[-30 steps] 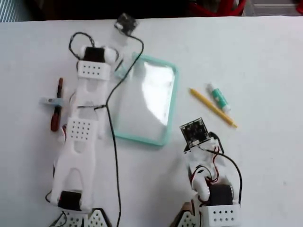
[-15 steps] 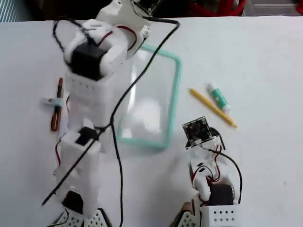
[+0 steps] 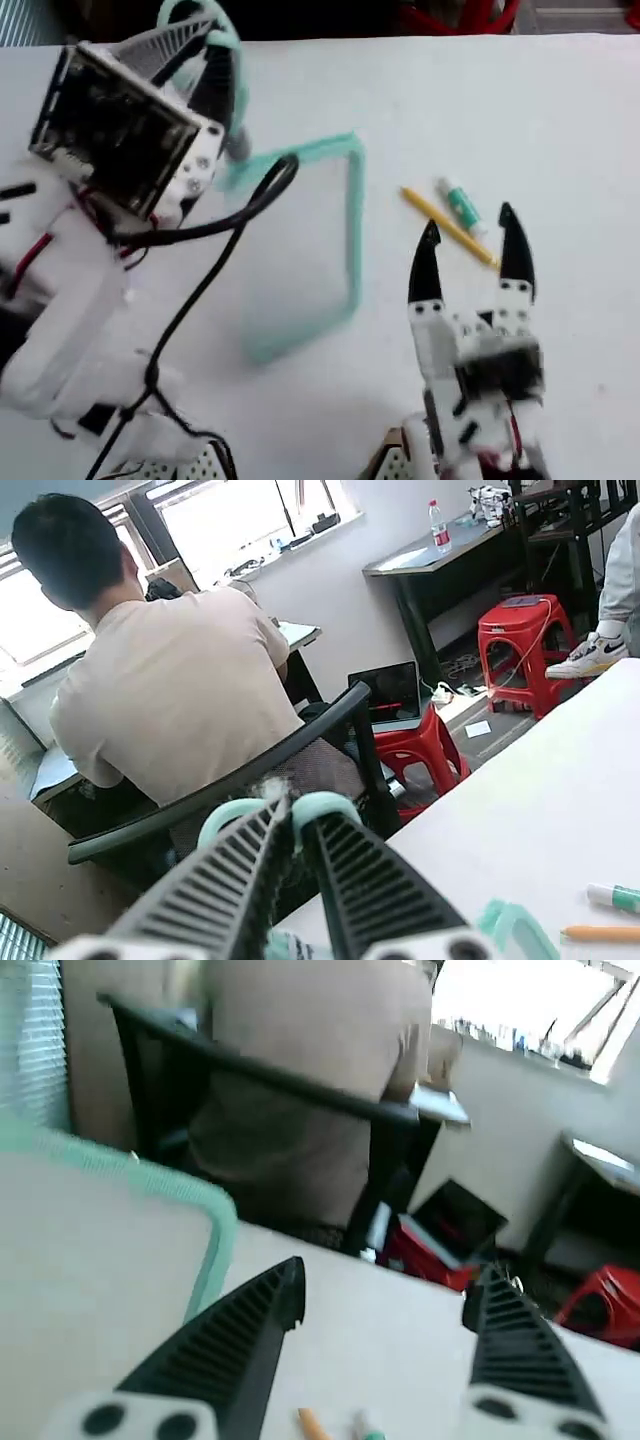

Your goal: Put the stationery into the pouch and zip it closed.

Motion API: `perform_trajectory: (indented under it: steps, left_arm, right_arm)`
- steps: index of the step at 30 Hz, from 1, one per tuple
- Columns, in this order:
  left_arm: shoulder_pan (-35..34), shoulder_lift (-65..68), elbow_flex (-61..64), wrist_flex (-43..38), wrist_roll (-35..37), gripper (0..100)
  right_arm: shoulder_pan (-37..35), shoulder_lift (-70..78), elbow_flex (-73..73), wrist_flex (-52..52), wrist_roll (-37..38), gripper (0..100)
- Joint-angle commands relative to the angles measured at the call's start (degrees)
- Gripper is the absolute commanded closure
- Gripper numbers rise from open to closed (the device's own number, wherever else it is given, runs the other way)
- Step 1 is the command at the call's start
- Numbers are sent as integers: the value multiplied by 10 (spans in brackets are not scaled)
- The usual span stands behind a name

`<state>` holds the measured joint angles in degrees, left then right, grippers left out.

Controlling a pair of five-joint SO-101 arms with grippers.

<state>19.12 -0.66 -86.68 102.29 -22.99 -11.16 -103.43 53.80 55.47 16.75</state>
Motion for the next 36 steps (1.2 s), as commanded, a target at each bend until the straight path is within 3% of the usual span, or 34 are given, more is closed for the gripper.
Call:
perform_trajectory:
  steps: [1, 7, 17, 21, 25, 36]
  left_arm:
    - [29, -96, 154, -18, 6, 979]
    - [32, -170, 285, -41, 26, 978]
    - [59, -189, 296, -49, 42, 978]
    - [83, -195, 294, -57, 45, 978]
    - [104, -194, 276, -54, 77, 978]
    - [140, -194, 233, -56, 84, 978]
  right_arm:
    - [-86, 4, -95, 34, -39, 690]
    - [-244, 29, -83, 16, -92, 690]
    - [-376, 204, -84, -96, -93, 690]
    - [-380, 258, -80, -175, -98, 690]
    - [-379, 280, -48, -247, -169, 688]
    - [-359, 284, 45, -391, -197, 690]
